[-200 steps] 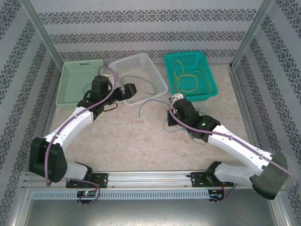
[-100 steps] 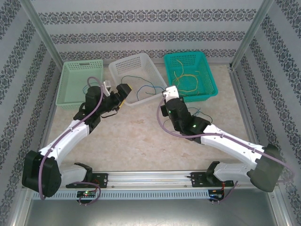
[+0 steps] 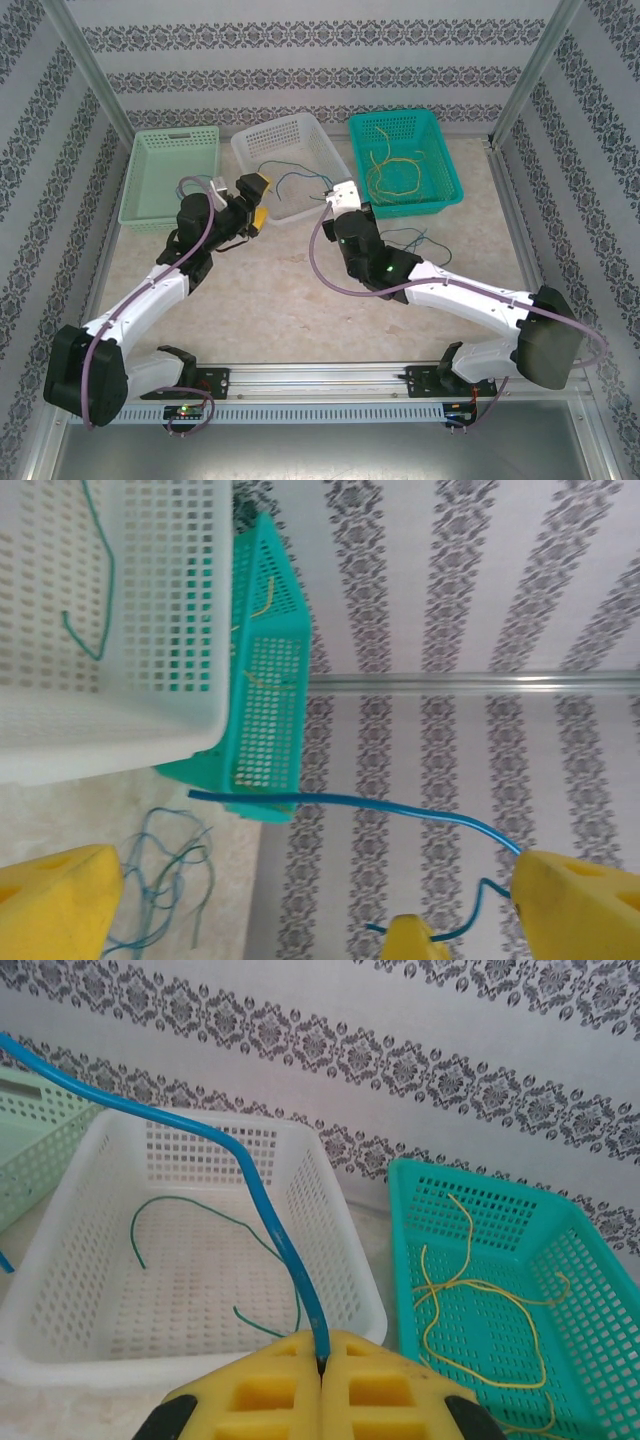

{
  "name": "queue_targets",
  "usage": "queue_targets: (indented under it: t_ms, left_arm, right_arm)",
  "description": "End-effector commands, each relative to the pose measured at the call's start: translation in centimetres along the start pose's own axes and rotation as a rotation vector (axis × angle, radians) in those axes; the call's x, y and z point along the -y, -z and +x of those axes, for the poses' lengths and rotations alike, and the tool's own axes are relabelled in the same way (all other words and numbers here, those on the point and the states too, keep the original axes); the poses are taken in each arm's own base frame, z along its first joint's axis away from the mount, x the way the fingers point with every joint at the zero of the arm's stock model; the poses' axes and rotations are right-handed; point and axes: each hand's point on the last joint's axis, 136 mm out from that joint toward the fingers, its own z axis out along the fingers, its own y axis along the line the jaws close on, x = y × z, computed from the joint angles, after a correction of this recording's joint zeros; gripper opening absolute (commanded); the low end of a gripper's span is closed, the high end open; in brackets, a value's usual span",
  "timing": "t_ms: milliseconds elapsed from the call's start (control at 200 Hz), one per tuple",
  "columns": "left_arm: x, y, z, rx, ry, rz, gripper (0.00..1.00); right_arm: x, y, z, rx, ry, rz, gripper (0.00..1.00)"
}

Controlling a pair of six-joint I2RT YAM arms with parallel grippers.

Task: Untangle the cables

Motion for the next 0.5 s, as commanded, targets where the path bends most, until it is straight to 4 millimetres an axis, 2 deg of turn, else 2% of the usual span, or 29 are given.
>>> queue_targets:
  t_ms: [0,385,425,495]
  left_arm:
    - [2.4,0.5,-0.6,0.043,0.068,0.115,1.00]
    - [2.9,-0.2,-1.6,0.076,0.162,0.181,1.00]
    - [2.7,-0.2,-1.7,0.090,0.166,0.182,0.97]
    - [2.6,0.0,-2.1,0.113,0.161,0.187,0.84]
  right_arm:
    - [-0.6,0.3,-2.4,0.075,-0.045,0.031,0.00]
    - [-4.4,0.6,-3.5,0.141,-0.082,-0.014,0.00]
    - [-4.9,0.8,-3.6,0.144,-0.082,-0.027,0.00]
    - [-5.7,1.2,-3.4,0.150,-0.074,-0.060,0.00]
